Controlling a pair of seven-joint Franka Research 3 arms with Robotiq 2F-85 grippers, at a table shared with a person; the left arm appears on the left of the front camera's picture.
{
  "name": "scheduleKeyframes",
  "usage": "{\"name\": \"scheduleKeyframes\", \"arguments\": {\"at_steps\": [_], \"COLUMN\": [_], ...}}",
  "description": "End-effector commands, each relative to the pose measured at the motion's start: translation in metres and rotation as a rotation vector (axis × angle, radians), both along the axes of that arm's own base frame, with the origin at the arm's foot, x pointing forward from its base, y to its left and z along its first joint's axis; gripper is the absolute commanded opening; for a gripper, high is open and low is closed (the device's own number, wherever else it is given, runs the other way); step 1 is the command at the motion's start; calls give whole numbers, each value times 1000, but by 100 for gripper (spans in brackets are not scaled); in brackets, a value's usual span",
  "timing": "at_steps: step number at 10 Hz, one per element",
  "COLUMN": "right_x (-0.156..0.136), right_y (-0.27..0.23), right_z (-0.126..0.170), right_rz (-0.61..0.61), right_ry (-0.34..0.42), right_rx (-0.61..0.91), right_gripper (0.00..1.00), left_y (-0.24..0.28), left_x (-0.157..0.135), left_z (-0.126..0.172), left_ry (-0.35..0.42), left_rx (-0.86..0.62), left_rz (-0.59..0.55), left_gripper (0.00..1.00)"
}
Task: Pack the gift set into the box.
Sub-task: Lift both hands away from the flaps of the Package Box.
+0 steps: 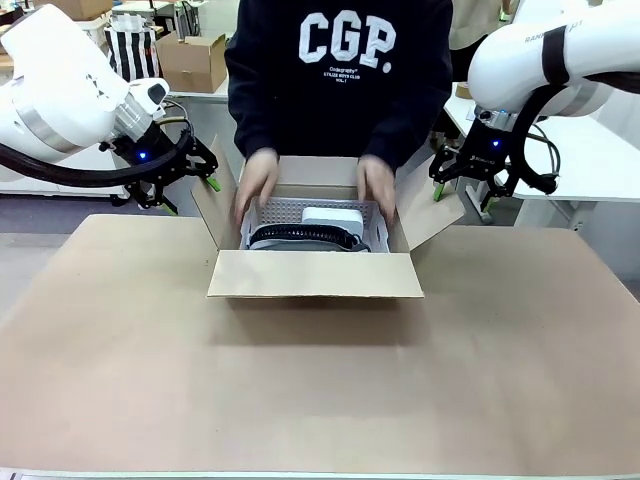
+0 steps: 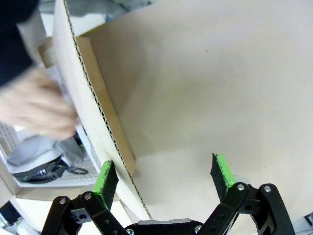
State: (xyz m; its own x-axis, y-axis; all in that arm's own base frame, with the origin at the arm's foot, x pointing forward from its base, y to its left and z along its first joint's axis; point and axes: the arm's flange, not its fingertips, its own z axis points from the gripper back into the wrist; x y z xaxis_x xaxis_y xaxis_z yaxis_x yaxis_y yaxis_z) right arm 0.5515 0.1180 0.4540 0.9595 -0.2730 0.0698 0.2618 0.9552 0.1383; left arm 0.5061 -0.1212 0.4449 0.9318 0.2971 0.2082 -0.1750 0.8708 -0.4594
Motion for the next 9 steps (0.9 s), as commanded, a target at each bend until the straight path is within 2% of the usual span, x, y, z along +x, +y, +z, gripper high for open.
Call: {"name": "scheduleKeyframes", "arguments": {"at_steps": [1, 9], "right_x": [2, 2], "right_y": [4, 4], "right_z": [4, 4], "right_rz": [-20, -20], "right_ry": [4, 4], "right_rx": [-14, -14], "right_gripper": [100, 100], "left_y": [1, 1], "left_x": [-1, -1], "left_z": [0, 0], "left_ry": [-5, -5], "left_rx": [11, 11], "left_rz": [9, 9], "left_gripper": [100, 100]}}
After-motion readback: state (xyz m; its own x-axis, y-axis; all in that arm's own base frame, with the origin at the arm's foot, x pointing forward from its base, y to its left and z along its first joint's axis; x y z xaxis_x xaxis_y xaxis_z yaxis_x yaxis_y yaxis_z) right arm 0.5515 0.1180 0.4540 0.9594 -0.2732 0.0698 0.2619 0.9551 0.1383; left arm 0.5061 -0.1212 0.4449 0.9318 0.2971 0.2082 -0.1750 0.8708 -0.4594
